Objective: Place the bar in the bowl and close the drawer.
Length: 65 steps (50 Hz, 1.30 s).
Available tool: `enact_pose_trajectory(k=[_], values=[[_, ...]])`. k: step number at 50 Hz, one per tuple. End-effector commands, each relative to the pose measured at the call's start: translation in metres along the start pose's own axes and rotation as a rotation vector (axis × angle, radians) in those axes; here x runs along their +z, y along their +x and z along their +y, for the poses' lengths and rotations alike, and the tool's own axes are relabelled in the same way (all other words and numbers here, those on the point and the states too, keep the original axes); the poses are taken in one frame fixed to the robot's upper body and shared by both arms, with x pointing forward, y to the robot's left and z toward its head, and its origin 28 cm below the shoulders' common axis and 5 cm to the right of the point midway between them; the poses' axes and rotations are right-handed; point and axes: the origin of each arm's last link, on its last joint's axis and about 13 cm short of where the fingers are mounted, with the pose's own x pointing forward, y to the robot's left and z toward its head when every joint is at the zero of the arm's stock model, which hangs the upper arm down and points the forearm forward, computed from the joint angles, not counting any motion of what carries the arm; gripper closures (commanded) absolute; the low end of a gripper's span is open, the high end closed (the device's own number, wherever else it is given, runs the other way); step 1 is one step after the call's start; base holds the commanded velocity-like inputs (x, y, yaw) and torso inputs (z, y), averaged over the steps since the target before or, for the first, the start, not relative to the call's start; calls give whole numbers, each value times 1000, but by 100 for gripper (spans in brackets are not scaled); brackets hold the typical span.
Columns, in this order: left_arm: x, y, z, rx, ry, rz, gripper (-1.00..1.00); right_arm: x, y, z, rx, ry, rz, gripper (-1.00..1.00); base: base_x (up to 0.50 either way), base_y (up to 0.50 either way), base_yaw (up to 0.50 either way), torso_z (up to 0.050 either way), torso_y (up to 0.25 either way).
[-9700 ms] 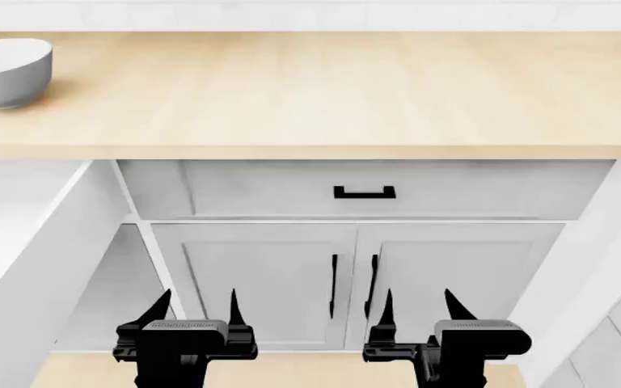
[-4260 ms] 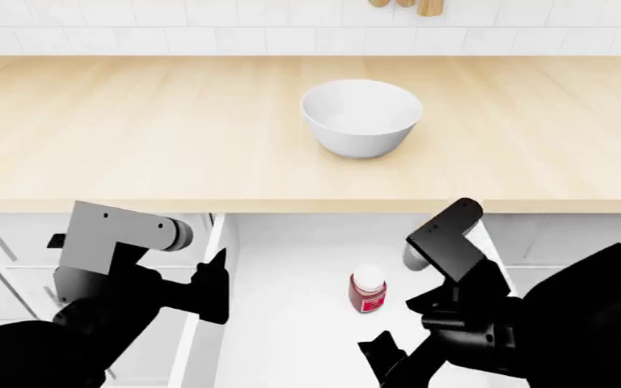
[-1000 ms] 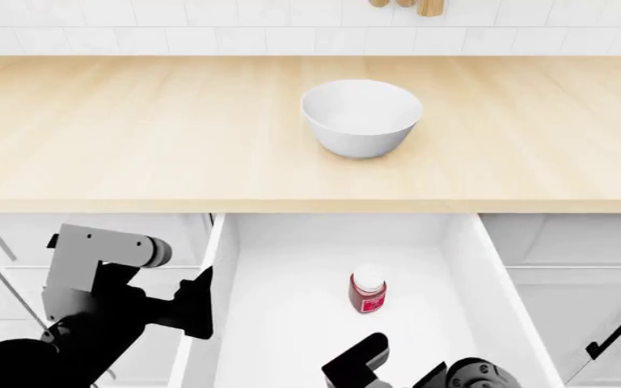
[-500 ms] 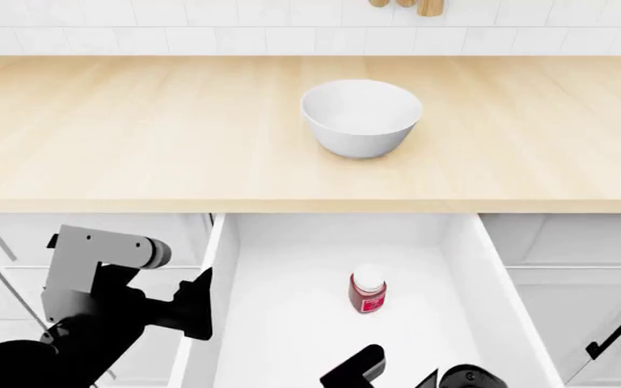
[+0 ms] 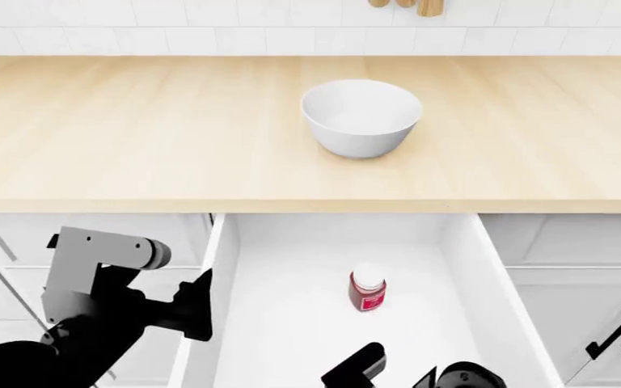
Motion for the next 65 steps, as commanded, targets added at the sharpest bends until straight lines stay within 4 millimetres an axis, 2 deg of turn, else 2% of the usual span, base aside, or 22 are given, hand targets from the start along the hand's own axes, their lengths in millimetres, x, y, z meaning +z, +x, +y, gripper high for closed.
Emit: enact_pose_trajectory(k=[1, 18, 33, 42, 50, 65], values=[[0, 0, 0, 0, -1, 1, -100, -4, 4, 4, 19, 4, 27, 100, 0, 0, 0, 0, 0], [-1, 0, 0, 0, -4, 1, -100, -1, -3, 2, 0, -7, -10, 100, 0, 0, 0, 0, 0], [2, -1, 1, 6, -5, -9, -100, 24, -52, -8, -39, -14, -206, 100, 0, 0, 0, 0, 0], [10, -3, 2, 19, -5, -35, -100, 32, -69, -15, -63, -4, -279, 100, 0, 0, 0, 0, 0], [26, -3, 4, 36, -13, -63, -100, 42, -93, -23, -71, 11, -363, 100, 0, 0, 0, 0, 0], [78, 7, 4, 51, 3, -94, -100, 65, -159, -48, -105, 14, -561, 100, 0, 0, 0, 0, 0]])
